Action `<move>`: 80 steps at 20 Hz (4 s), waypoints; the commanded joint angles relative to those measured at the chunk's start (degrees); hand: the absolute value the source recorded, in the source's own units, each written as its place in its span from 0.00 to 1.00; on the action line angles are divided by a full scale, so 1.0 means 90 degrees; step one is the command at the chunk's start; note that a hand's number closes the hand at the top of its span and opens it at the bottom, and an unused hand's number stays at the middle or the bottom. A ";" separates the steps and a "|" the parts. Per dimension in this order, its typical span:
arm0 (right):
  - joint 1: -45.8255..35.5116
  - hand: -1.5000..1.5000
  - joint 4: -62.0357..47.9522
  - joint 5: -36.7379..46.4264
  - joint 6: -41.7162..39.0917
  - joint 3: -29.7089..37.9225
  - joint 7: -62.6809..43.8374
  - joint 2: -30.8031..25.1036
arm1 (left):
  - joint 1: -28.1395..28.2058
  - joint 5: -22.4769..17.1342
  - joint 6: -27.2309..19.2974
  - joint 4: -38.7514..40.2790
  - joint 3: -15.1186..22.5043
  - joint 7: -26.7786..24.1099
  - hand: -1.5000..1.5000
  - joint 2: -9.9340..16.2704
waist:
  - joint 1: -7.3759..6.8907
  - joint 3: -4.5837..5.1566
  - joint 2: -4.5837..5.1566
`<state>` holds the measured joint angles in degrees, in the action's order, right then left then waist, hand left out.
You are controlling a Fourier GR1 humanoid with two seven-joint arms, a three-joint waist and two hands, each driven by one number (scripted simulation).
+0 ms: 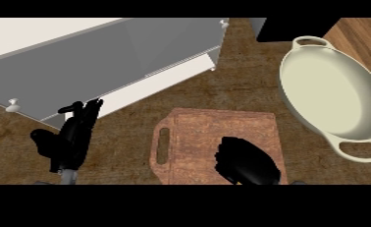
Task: Pick the lemon from the cutting board and place it in the pot
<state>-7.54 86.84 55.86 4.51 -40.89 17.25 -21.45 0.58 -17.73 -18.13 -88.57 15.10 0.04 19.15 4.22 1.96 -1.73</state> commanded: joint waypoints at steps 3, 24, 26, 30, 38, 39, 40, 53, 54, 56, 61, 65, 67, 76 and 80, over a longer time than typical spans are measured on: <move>0.1238 1.00 0.1403 0.0255 0.0616 0.0183 -0.1424 0.0278 | -0.0645 -0.0008 -0.0319 -0.0447 -0.0825 -0.0326 0.50 0.0282 | 0.0248 -0.0200 -0.0044; 0.2508 1.00 0.4554 -0.1009 0.0826 0.4124 -0.3164 -0.0802 | -0.1028 -0.0125 -0.0161 -0.0424 -0.0751 -0.0222 0.50 0.0316 | -0.0242 -0.0231 0.0190; 0.2492 1.00 0.4321 -0.1245 0.0683 0.4466 -0.3028 -0.1037 | -0.1021 -0.0130 -0.0153 -0.0399 -0.0723 -0.0336 0.50 0.0234 | -0.0298 -0.0227 0.0190; 0.2135 1.00 0.3494 -0.2100 0.0727 0.5296 -0.2643 -0.1224 | -0.1155 -0.0092 -0.0170 -0.0463 -0.0662 -0.0195 0.50 0.0273 | -0.0390 -0.0241 0.0200; 0.1394 1.00 0.1561 -0.3343 0.0538 0.6292 -0.1195 -0.1825 | -0.1505 -0.0199 -0.0035 -0.0335 -0.0648 -0.0011 0.50 0.0291 | -0.0524 -0.0256 0.0245; 0.1322 1.00 0.1247 -0.3372 0.0471 0.6322 -0.1040 -0.1899 | -0.1394 -0.0172 -0.0105 -0.0192 -0.0613 -0.0169 0.50 0.0152 | -0.0555 -0.0245 0.0255; 0.1179 1.00 0.1092 -0.3506 0.0363 0.6514 -0.0972 -0.2078 | -0.1402 -0.0165 0.0011 -0.0297 -0.0584 -0.0227 0.50 0.0235 | -0.0574 -0.0242 0.0242; 0.0348 1.00 -0.2052 -0.3535 -0.0177 0.6183 0.0112 -0.2062 | -0.1660 -0.0230 0.0030 -0.0146 -0.0556 -0.0169 0.50 0.0163 | -0.0763 -0.0244 0.0287; 0.0031 0.00 -0.2315 -0.3654 -0.0478 0.6132 -0.0105 -0.2080 | -0.1564 -0.0101 -0.0054 -0.0339 -0.0319 -0.0154 0.50 0.0072 | -0.0928 -0.0248 0.0290; -0.0109 0.00 -0.2675 -0.3735 -0.0719 0.6069 0.0376 -0.2138 | -0.1763 -0.0094 -0.0055 -0.0108 -0.0409 -0.0162 0.50 0.0070 | -0.0812 -0.0251 0.0299; -0.0639 0.00 -0.3195 -0.3771 -0.0973 0.5884 0.1185 -0.2064 | -0.1743 -0.0071 -0.0156 -0.0158 -0.0427 -0.0119 0.50 0.0082 | -0.0782 -0.0250 0.0257; -0.0965 0.00 -0.3480 -0.4398 -0.1062 0.6280 0.1819 -0.1764 | -0.1562 -0.0190 0.0007 -0.0245 -0.0488 -0.0210 0.50 0.0227 | -0.0738 -0.0252 0.0222; -0.1077 0.00 -0.3640 -0.4833 -0.1426 0.6558 0.1878 -0.1779 | -0.1439 -0.0140 -0.0097 -0.0091 -0.0480 -0.0327 0.50 0.0153 | -0.0632 -0.0240 0.0211; -0.1798 0.00 -0.4951 -0.6103 -0.2395 0.7669 0.1407 -0.2105 | -0.1318 -0.0202 -0.0053 -0.0156 -0.0433 -0.0316 0.50 0.0181 | -0.0630 -0.0243 0.0239; -0.1669 0.00 -0.5428 -0.6340 -0.2741 0.8048 0.1782 -0.2522 | -0.1276 -0.0291 -0.0016 -0.0293 -0.0567 -0.0375 0.50 0.0290 | -0.0608 -0.0252 0.0238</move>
<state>-22.67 42.41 1.41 -17.28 28.12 30.75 -41.32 -4.40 -18.98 -16.76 -87.00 18.47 -0.17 19.40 -1.22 0.50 1.16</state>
